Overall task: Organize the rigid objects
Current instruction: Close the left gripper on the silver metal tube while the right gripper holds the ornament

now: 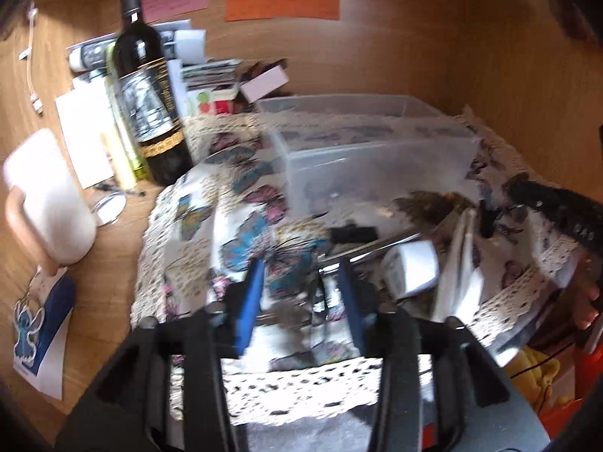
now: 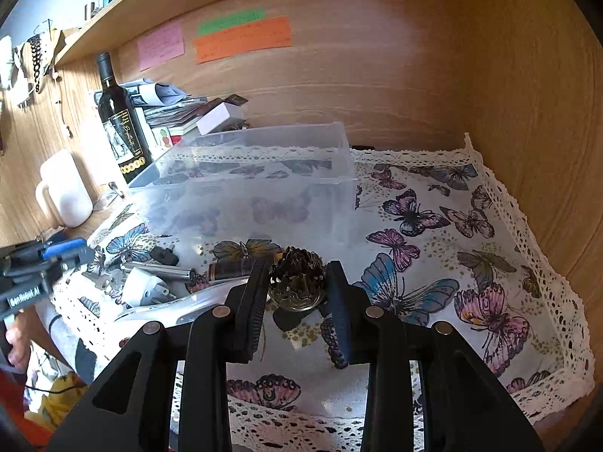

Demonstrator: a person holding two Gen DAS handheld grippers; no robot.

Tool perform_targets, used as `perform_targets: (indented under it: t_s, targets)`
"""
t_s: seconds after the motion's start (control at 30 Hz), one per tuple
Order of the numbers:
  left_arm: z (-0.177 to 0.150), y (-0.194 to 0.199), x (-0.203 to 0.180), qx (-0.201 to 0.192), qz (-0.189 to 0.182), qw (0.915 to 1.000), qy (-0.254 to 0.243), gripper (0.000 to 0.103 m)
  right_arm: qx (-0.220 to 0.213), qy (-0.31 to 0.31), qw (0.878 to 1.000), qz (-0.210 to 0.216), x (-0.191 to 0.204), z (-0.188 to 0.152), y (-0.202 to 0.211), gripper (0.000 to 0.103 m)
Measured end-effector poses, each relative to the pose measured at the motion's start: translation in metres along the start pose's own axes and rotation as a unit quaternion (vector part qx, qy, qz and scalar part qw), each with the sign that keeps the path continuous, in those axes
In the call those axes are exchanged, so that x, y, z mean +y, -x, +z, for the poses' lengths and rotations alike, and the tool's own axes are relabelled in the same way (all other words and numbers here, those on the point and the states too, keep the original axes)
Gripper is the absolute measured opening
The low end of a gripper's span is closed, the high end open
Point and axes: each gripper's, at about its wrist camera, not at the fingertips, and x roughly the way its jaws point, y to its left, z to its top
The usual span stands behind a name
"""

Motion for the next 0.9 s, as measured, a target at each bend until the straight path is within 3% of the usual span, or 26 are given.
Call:
perform_targets:
  t_s: [0.1, 0.27, 0.33, 0.57, 0.73, 0.9]
  targets:
    - [-0.004, 0.000, 0.011, 0.007, 0.017, 0.9998, 0.010, 0.044, 0.001, 0.000, 1.000, -0.002, 0.000, -0.001, -0.001, 0.029]
    - [-0.011, 0.003, 0.008, 0.018, -0.013, 0.9997, -0.004, 0.046, 0.004, 0.002, 1.000, 0.001, 0.001, 0.000, -0.002, 0.029]
    - [-0.014, 0.001, 0.000, 0.021, -0.020, 0.9994, -0.020, 0.055, 0.007, 0.003, 1.000, 0.005, 0.003, 0.000, -0.004, 0.029]
    - [-0.013, -0.036, -0.017, 0.054, -0.039, 0.9969, -0.042, 0.057, 0.013, 0.005, 1.000, 0.013, 0.005, -0.002, -0.006, 0.029]
    - [-0.009, -0.050, -0.024, 0.050, -0.055, 0.9960, -0.049, 0.035, 0.016, 0.005, 1.000, 0.011, 0.004, -0.003, -0.007, 0.029]
    - [-0.008, -0.050, -0.022, 0.050, -0.063, 0.9961, -0.037, 0.022, 0.017, 0.003, 1.000, 0.009, 0.002, -0.002, -0.008, 0.029]
